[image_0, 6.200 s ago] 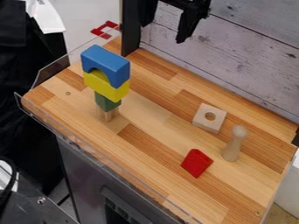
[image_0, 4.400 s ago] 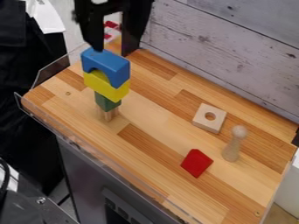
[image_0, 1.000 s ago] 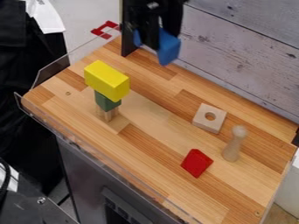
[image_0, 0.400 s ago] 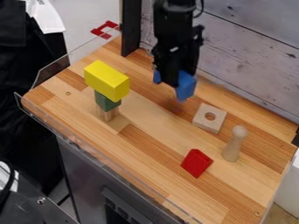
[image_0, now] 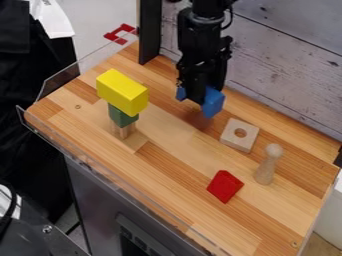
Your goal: Move the blue arch to the table
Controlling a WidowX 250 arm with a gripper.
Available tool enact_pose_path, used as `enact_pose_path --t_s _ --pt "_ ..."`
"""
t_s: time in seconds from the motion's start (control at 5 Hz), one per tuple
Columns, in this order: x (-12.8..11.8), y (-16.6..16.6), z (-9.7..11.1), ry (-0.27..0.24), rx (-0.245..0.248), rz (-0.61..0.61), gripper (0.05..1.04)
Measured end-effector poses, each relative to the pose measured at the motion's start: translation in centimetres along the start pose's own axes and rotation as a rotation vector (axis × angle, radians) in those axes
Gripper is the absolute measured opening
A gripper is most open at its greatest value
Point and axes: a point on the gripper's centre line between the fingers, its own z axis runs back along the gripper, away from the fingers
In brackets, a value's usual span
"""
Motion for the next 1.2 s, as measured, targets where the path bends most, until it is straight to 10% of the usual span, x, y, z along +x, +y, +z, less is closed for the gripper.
enact_pose_path --t_s 0.8,1.2 --pt "2.0 0.3 -2.3 -0.005 -0.014 0.087 0.603" --pt "1.9 0.0 -1.8 0.003 -0.012 0.035 1.007"
